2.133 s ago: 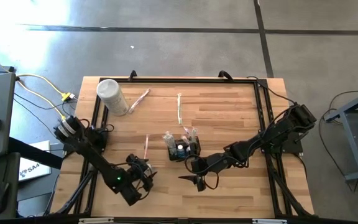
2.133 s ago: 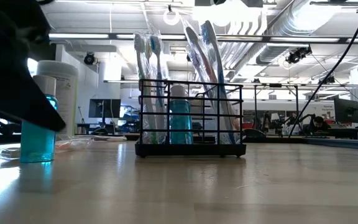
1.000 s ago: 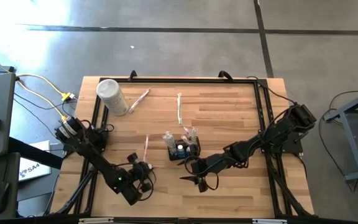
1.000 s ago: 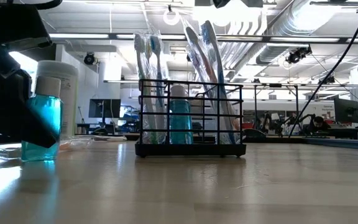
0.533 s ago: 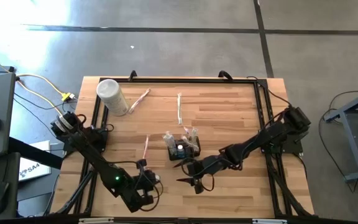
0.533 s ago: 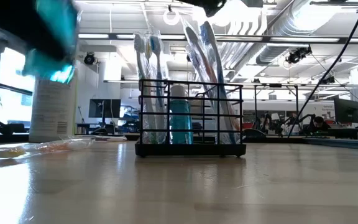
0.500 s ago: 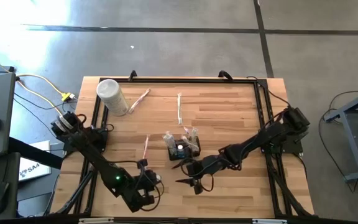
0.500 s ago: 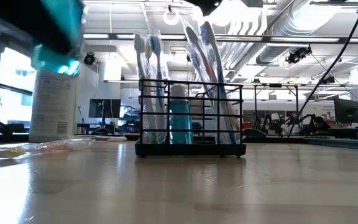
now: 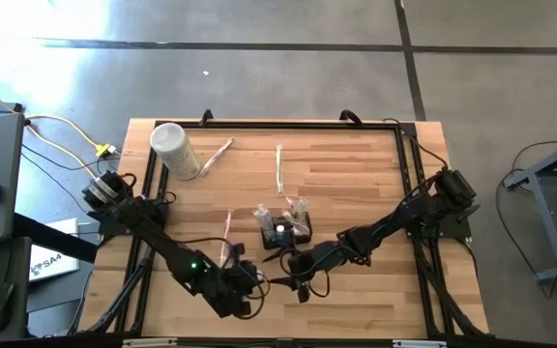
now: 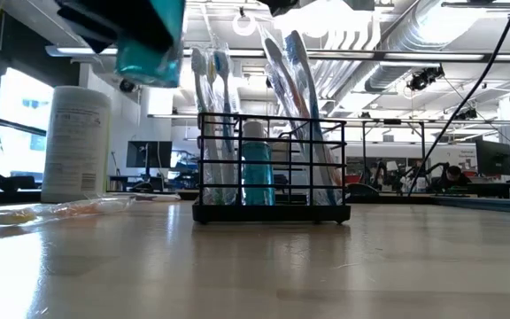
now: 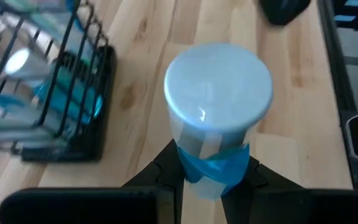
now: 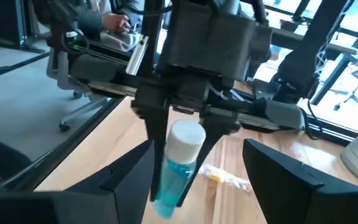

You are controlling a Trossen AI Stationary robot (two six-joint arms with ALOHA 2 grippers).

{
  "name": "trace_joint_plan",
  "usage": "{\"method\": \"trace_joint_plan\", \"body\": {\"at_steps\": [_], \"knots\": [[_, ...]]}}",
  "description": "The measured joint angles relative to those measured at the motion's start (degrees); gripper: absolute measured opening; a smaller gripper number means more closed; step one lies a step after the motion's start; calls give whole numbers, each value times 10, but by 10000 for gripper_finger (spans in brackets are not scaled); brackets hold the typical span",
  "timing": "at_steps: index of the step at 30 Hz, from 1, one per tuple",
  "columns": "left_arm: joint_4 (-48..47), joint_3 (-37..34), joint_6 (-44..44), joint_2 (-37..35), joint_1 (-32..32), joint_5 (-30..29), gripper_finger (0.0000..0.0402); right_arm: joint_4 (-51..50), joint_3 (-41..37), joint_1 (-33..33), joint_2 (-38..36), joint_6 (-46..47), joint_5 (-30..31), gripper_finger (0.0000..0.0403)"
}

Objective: Pick & Place toothbrushing station
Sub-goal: Put the blue mouthwash into the black wire organizer

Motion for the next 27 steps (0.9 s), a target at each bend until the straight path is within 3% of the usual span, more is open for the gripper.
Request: {"method": "trace_joint_plan", "body": {"at_steps": [12,27], "knots": [[48,0,87,0,32,28,61,-3,0,-6,0,29,-43,238],[48,0,118,0,57,38,61,-22,0,-21,0,49,-67,226]]}}
